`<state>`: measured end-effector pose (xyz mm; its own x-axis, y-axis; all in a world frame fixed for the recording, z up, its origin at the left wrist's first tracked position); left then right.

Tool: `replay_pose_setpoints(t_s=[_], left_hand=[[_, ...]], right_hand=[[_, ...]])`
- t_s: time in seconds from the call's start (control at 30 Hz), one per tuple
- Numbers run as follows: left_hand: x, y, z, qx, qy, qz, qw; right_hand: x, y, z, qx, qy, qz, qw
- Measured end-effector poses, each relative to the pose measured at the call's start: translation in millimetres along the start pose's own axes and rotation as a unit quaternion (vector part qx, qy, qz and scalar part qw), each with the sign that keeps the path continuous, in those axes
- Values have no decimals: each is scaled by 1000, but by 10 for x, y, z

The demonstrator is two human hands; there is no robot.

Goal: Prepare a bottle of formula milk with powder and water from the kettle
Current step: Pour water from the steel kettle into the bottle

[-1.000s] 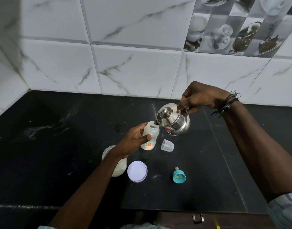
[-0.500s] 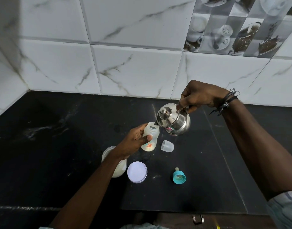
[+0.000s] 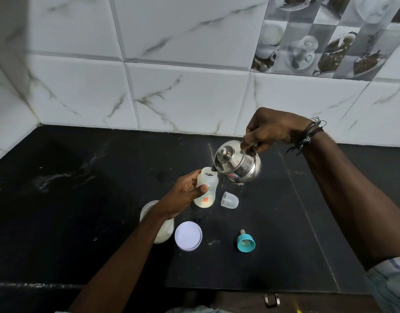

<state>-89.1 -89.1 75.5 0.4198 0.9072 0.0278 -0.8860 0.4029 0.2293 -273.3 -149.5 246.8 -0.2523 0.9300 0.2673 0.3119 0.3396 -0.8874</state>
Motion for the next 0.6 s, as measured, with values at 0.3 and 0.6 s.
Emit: replay_pose_setpoints(t_s=[0.3,0.6], left_hand=[[18,8,14,-5,-6,0,1000],[22,17,13,-20,-3,4,1000]], right_hand=[[16,-39,-67,38,-9,-2,999],[27,-50,-111,49,-10,-3,999]])
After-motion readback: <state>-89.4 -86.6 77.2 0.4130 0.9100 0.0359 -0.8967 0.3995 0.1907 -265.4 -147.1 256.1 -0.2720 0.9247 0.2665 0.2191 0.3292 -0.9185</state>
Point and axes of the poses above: each hand's wrist, its own x-axis away from the middle knuckle, its own y-axis out of the palm, z = x × y, the point moved 6 cm from there along -x, towards the middle knuckle, and after that the axes turned 12 degrees about x, right-handed, at the moved point
